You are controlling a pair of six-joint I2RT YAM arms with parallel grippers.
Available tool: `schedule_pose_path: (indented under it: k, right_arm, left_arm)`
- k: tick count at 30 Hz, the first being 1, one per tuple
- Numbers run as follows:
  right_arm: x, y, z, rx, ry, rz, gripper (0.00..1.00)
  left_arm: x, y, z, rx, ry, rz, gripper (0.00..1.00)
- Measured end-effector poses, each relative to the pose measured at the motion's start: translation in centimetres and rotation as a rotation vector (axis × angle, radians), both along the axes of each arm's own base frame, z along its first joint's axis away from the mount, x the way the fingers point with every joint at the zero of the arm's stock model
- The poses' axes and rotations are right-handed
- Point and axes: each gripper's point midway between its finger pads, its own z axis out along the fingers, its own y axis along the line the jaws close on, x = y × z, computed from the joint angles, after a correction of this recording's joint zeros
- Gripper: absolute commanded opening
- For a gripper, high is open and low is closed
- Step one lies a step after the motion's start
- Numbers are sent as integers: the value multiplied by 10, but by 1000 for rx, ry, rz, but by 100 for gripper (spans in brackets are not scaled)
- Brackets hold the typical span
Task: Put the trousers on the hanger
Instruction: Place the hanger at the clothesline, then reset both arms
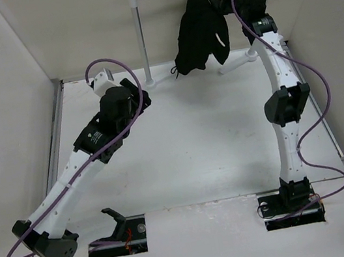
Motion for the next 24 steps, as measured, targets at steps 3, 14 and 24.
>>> schedule_pose_path:
  k: [3,14,24]
  right_arm:
    - [-10,-5,1,-14,33,-9,68]
    - [-49,-33,14,-120,61,-83,52]
    - [-73,-47,-50,-247,222,-97,18]
  left_arm:
    - [-1,2,3,-7,-6,2,55]
    - [-5,5,11,-24,-22,-9,100]
    - [-3,6,11,-37,-17,-17,100]
